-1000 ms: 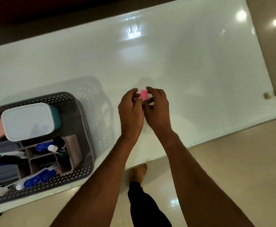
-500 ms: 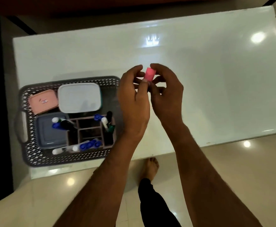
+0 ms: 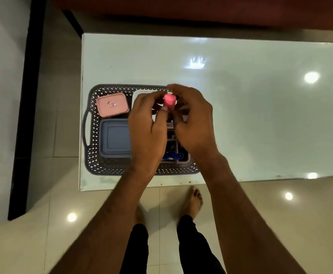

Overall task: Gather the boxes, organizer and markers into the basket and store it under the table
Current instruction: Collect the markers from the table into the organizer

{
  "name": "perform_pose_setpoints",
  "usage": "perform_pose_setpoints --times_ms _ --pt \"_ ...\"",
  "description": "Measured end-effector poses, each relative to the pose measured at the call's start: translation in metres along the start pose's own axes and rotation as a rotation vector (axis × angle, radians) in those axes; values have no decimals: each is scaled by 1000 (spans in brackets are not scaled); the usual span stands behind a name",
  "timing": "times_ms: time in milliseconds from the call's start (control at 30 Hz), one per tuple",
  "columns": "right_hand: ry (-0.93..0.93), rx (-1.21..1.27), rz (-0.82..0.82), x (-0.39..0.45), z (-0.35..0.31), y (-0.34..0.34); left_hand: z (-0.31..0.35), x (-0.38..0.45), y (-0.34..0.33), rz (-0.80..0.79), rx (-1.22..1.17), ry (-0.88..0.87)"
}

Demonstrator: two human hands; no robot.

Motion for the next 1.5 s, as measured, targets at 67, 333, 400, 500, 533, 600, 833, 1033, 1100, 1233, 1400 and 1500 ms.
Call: perform_pose_setpoints --times_ms 67,333,400,500,533,600,833,1033,1100,1233,1400,1500 --pt "28 -102 -44 -5 0 -9 -9 -2 5 -60 85 -13" --pt "-77 -320 -131 -21 32 -29 -34 -11 -1 -270 529 -66" --pt "-91 -368 -137 -24 36 -33 -39 -13 -3 -300 570 -86" --pt "-113 -445 -137 -28 37 -37 -46 -13 -6 -334 639 -106" --pt "-117 -465 -143 -28 37 -38 -48 -14 -7 -344 667 -110" --pt "-128 -501 -158 -27 38 -41 -52 -13 -9 -369 714 -110" --pt "-183 -633 -221 -24 43 -42 -56 -13 -15 -392 800 -88" --pt "-253 -678 -279 -24 49 -43 -58 -13 -14 -388 810 -77" --pt "-253 -688 -286 -24 48 -43 -58 -13 -14 -388 808 -75" --pt "-252 -693 -302 -23 49 -44 -59 -14 -14 -397 804 -72" --pt "-243 -718 -313 -23 51 -44 -58 -14 -14 -392 805 -77" --pt "-240 -696 -323 -23 50 -42 -57 -14 -14 -394 807 -83"
Point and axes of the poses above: each hand's wrist, its own x-axis towards the middle knuckle, its own y-axis out of the back of the hand, z = x × y, the point moved 8 cm from there along x, towards the middle knuckle, and after that the axes turned 4 degrees about -z, right-handed, at the moved point
